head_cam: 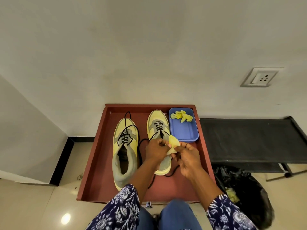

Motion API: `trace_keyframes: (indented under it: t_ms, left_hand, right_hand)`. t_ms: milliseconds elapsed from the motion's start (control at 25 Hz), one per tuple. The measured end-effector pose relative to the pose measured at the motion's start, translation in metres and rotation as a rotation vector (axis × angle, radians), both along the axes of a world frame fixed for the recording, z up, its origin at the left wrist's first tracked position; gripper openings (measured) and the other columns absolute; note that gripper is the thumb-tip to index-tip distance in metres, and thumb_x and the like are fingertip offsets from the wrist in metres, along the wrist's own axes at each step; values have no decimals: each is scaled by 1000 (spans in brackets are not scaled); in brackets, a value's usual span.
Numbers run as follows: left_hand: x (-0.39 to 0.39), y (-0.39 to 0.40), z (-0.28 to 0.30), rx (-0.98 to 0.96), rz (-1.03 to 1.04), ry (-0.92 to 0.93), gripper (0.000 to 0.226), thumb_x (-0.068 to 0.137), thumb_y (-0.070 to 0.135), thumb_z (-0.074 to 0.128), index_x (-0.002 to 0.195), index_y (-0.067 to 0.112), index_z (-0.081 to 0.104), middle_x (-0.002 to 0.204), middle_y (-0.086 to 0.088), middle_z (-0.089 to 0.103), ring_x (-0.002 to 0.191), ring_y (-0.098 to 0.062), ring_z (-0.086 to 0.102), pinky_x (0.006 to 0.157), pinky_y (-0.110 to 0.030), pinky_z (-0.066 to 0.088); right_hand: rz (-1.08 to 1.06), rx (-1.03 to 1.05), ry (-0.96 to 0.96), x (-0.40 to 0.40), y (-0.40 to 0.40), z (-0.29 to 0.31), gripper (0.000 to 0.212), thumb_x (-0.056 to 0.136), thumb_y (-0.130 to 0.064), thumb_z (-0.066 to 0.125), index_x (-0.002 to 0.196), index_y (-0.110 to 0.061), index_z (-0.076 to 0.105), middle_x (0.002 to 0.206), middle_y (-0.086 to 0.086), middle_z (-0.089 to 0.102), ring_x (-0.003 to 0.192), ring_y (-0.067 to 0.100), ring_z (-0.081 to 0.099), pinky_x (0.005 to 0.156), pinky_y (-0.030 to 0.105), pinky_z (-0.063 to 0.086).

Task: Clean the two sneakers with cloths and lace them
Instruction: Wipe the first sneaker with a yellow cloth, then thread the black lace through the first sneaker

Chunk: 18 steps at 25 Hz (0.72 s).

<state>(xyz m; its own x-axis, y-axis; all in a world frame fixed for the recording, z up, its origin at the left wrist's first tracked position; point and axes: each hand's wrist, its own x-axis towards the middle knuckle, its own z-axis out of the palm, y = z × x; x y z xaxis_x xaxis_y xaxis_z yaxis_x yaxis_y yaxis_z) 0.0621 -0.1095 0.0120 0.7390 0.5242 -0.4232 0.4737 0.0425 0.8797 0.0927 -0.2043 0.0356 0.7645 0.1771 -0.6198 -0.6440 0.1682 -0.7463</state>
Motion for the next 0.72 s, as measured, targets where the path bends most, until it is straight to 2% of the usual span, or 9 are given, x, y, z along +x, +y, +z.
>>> trace_keyframes:
  t_ms: [120,280,360,440,480,600,640,680,720]
  left_hand:
    - [23,-8,0,-21,14,-19,19,80,8,66,67,20,60,79,-6,65,73,-20,58,78,-38,52]
    - [50,-16,-5,-123,39,-11,21,78,-2,60,70,18,60,88,-13,65,81,-27,62,80,-41,53]
    - [58,-19,-6,-192,45,-16,17,78,-4,56,81,12,62,97,-17,66,83,-24,59,75,-37,50]
    - [65,-23,-2,-252,35,-47,22,83,-4,52,99,6,62,104,-15,63,89,-22,55,74,-31,45]
    - [67,-24,-1,-282,21,-58,22,86,-4,49,102,6,61,100,-11,61,91,-20,52,74,-30,42]
    - [71,-25,7,-347,-40,-82,31,91,-2,43,78,24,54,80,4,52,78,-13,45,65,-24,34]
    - [73,-25,5,-349,-60,-75,31,92,-2,43,84,25,56,85,4,55,77,-11,47,65,-23,36]
    - [74,-25,3,-322,-81,-64,31,92,-1,42,103,23,58,102,2,59,87,-12,53,71,-25,42]
    - [75,-23,-2,-293,-98,-40,40,92,0,41,126,18,50,126,0,54,103,-17,55,81,-29,45]
  right_hand:
    - [-36,-34,-27,22,-6,-6,18,87,10,49,82,-5,59,80,10,63,65,17,58,52,21,49]
    - [-69,-122,-58,50,-6,-18,26,83,13,48,77,-8,60,82,14,63,62,20,56,57,27,48]
    - [-81,-152,-72,61,-3,-21,28,82,15,46,78,-8,62,80,13,63,63,19,57,54,27,49]
    - [-86,-182,-87,71,-1,-22,29,82,15,43,92,-2,64,74,9,61,58,17,53,45,22,45]
    - [-87,-191,-96,76,0,-22,31,82,15,43,100,0,64,71,7,60,56,15,50,43,20,42]
    - [-65,-191,-128,87,1,-22,32,85,11,43,110,1,61,70,3,57,55,10,43,45,19,37]
    - [-58,-187,-138,90,0,-21,33,88,9,41,113,-2,59,75,1,57,56,9,43,44,17,38]
    - [-55,-191,-150,92,-1,-22,33,91,7,38,115,-6,57,84,0,56,57,7,42,44,15,38]
    - [-50,-208,-166,94,-2,-24,34,94,5,36,118,-8,56,94,-1,54,59,5,41,47,14,38]
